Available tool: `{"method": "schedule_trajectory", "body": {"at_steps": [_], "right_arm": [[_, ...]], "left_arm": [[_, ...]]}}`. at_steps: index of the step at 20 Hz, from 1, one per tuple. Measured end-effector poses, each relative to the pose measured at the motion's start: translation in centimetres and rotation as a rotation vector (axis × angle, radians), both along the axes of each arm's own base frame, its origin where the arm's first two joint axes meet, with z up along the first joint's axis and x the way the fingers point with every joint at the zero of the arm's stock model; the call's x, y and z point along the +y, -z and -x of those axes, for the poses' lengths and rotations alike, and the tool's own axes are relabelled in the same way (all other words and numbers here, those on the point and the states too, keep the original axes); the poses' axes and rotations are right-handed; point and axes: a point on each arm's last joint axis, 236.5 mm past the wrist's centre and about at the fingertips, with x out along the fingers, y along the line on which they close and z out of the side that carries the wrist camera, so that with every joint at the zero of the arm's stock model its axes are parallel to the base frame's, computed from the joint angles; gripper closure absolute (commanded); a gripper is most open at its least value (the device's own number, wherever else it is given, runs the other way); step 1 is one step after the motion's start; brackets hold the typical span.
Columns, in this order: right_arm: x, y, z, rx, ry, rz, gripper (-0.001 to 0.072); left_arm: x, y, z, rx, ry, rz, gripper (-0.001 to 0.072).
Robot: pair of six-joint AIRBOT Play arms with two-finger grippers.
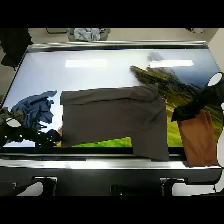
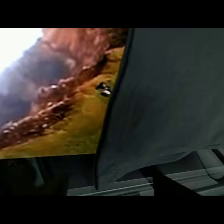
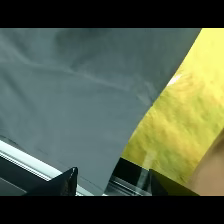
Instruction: Fold the shirts.
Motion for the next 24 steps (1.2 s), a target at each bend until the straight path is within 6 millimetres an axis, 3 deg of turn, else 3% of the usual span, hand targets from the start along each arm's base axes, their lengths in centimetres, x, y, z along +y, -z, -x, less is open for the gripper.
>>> {"method": "schedule_trajectory", "body": {"at_steps": [1, 3, 5, 8, 13, 17, 22, 23, 24], "right_arm": [[0.0, 0.1, -0.1, -0.005, 0.001, 0.001, 0.0177], [0.0, 0.3, -0.3, -0.02, 0.002, 0.001, 0.0177], [0.0, 0.4, -0.6, -0.034, 0.002, 0.001, 0.0167], [0.1, 1.3, -0.5, -0.033, 0.003, -0.001, 0.0143], [1.2, 4.3, 0.1, -0.028, 0.015, -0.019, 0.0153], [1.1, 6.3, -0.8, -0.071, 0.036, 0.003, 0.0172], [1.3, 8.5, -1.2, -0.054, 0.067, -0.001, 0.0255], [1.6, 8.9, -1.3, -0.048, 0.078, -0.014, 0.0301], [1.8, 9.2, -1.4, -0.04, 0.086, -0.024, 0.0464]], "left_arm": [[-0.3, 0.3, 0.1, -0.004, -0.002, 0.002, 0.0259], [-0.8, 0.8, 0.2, -0.01, -0.009, 0.0, 0.0281], [-1.1, 1.2, 0.0, -0.017, -0.022, -0.007, 0.0526], [-1.0, 1.7, -0.5, -0.036, -0.045, -0.027, 0.0676], [-1.1, 1.7, -0.7, -0.043, -0.052, -0.029, 0.0676], [-1.1, 1.7, -0.9, -0.052, -0.056, -0.034, 0.0676], [-1.0, 1.5, -1.0, -0.063, -0.057, -0.039, 0.0676], [-1.0, 1.5, -1.0, -0.065, -0.057, -0.04, 0.0676], [-1.0, 1.4, -1.1, -0.068, -0.054, -0.039, 0.0676]]}}
